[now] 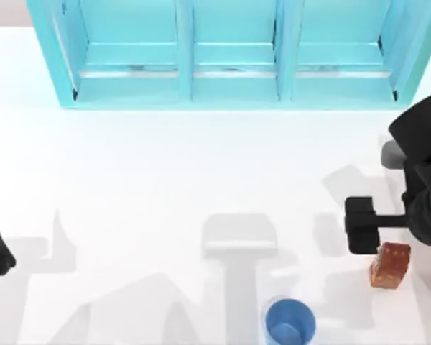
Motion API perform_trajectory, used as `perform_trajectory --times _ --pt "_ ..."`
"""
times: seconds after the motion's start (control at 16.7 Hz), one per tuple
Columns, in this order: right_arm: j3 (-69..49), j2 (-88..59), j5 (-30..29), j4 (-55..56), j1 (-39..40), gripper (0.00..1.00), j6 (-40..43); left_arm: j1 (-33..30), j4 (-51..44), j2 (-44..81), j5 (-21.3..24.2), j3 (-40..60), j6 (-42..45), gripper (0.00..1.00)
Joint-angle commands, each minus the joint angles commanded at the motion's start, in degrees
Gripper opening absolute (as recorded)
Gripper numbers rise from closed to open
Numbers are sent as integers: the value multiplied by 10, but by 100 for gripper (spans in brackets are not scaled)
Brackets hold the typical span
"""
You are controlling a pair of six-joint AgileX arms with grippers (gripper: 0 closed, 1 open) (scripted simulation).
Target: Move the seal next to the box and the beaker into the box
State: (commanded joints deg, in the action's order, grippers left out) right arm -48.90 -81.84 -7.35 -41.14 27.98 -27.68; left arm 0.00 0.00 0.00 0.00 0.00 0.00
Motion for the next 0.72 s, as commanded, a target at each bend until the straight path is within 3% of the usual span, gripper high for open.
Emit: perform_trajectory --times 0.42,0.72 --pt "-149 20 0 -190 1 100 6 0 0 0 0 0 0 100" --pt "-177 37 0 -217 -3 100 7 0 0 0 0 0 0 100"
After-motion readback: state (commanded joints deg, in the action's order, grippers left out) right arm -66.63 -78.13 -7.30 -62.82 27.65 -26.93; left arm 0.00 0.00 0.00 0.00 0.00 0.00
